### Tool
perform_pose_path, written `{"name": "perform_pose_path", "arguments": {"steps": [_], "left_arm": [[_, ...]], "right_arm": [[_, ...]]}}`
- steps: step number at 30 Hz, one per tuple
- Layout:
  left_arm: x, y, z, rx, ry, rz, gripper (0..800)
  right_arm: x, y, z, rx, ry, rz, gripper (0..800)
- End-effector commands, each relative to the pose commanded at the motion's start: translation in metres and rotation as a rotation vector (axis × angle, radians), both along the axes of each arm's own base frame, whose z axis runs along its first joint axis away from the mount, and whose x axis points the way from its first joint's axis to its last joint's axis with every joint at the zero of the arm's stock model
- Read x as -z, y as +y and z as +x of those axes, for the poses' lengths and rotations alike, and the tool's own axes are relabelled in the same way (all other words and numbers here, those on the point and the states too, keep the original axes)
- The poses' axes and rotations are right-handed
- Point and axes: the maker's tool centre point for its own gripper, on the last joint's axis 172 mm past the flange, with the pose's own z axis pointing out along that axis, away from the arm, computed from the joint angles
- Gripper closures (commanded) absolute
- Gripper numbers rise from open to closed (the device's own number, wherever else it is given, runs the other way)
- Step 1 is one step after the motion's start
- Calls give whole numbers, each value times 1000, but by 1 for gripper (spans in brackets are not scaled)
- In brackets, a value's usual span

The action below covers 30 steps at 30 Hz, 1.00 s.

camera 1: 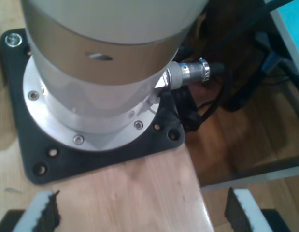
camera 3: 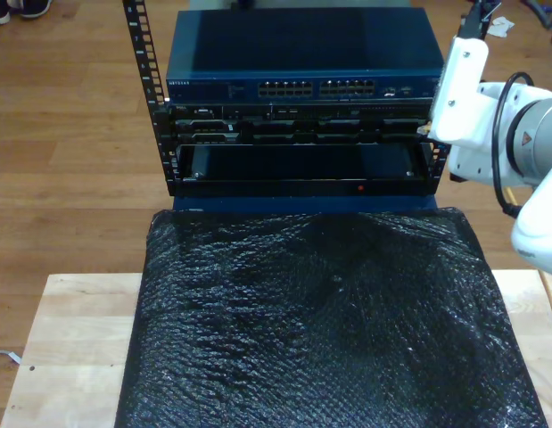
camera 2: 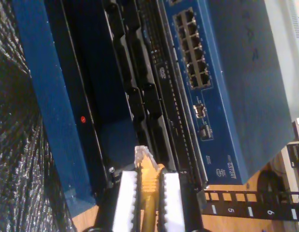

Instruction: Grab the cable and plug it in

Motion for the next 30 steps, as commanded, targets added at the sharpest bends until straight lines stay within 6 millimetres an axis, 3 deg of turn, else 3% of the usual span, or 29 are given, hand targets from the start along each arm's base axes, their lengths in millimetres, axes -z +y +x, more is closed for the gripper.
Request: {"name": "perform_pose_path", "arguments": {"steps": [11, 18, 25, 30], "left_arm": [[38, 10, -11, -43, -78, 73, 0], [73, 12, -11, -59, -135, 147, 0], [75, 9, -12, -58, -135, 132, 0], [75, 9, -12, -58, -135, 132, 0]], "right_arm": [[-14, 14, 11, 7, -100, -25, 800], [11, 42, 23, -13, -130, -74, 800], [46, 55, 44, -5, -163, -152, 800], [60, 49, 54, 16, -217, -213, 800]]}}
